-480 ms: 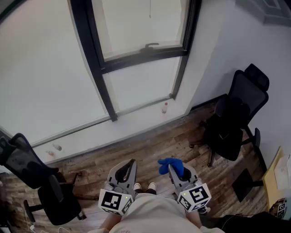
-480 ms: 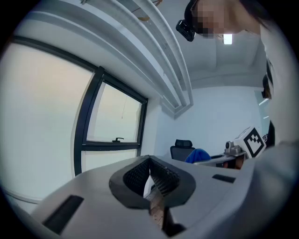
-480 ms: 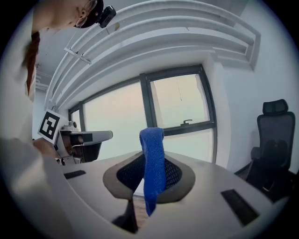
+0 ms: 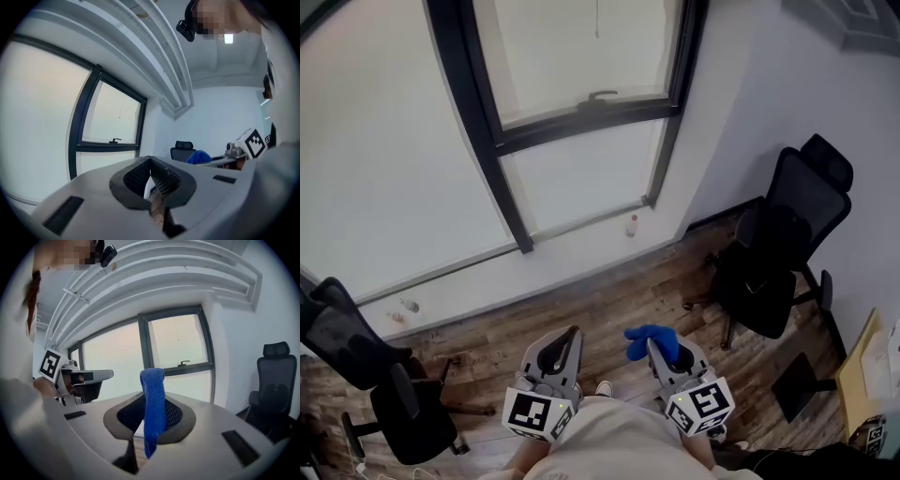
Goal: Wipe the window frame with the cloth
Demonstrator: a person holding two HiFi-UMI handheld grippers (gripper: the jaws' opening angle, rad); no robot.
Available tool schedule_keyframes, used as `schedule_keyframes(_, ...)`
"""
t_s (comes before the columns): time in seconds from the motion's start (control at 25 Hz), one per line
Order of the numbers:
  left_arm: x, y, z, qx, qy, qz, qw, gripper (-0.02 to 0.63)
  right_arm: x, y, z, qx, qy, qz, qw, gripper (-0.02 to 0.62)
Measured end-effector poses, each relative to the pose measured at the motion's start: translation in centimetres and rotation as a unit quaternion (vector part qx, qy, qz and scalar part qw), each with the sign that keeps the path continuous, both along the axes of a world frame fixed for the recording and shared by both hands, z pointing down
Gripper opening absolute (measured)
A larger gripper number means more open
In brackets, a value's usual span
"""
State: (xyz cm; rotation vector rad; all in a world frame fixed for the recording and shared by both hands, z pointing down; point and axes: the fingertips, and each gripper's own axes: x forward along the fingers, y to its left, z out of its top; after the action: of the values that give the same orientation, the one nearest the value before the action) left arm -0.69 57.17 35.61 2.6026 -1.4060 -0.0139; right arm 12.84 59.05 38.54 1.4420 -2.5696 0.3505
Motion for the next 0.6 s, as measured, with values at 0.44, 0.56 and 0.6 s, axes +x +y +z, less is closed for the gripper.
schedule_keyframes(0.44,0.7,-2.2,1.0,-0.017,-0.007,-0.017,0.9997,0.009,0.0,-2.9,0.1,0.017,-0.017,-0.032,0.999,0.061)
schedule_keyframes(0.56,-0.2,-3.3,1.5,-0.025,-0.008,-0.029,0.9992,0.009,-0.9,-4.4,0.6,0.009,-0.02,-0.044,0.999,0.061)
schedule_keyframes(0.6,-0.8,-3.8,1.6,-0.027,-0.008,-0.035,0.999,0.009,-1.3,-5.0,0.7,0.006,-0.02,-0.049,0.999,0.061)
